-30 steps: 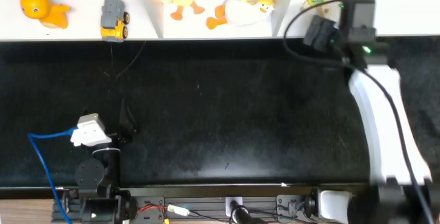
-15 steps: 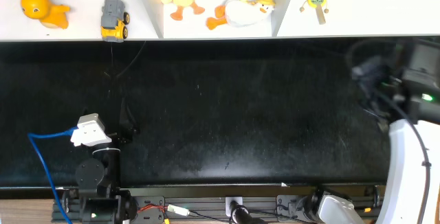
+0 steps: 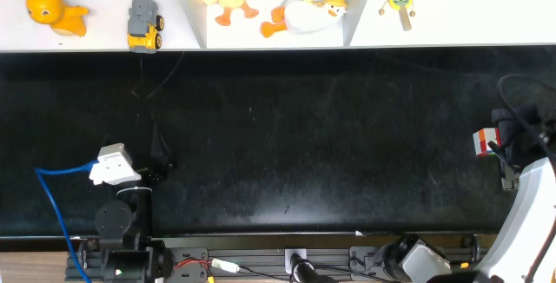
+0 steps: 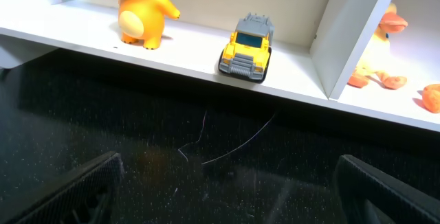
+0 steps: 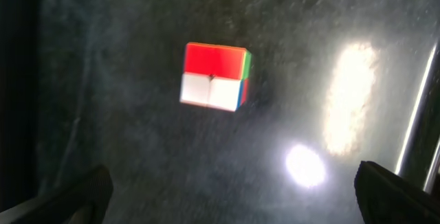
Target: Store Toys
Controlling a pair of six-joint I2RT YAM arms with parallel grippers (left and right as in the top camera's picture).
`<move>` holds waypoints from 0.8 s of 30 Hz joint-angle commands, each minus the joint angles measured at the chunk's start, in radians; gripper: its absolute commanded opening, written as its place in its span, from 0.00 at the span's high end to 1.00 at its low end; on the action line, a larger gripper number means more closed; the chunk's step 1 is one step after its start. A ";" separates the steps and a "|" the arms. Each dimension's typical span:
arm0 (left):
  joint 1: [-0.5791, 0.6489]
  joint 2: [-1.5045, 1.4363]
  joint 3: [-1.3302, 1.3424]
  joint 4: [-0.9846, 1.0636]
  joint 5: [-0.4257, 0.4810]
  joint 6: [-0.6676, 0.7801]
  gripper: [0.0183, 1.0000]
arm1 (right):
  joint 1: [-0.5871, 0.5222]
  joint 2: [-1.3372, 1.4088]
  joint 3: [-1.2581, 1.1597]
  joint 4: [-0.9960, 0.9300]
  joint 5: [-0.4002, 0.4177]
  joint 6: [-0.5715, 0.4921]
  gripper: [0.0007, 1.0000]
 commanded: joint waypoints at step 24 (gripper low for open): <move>0.002 -0.012 -0.005 0.002 0.010 -0.003 0.00 | -0.006 0.399 -0.009 0.272 0.062 -0.102 0.00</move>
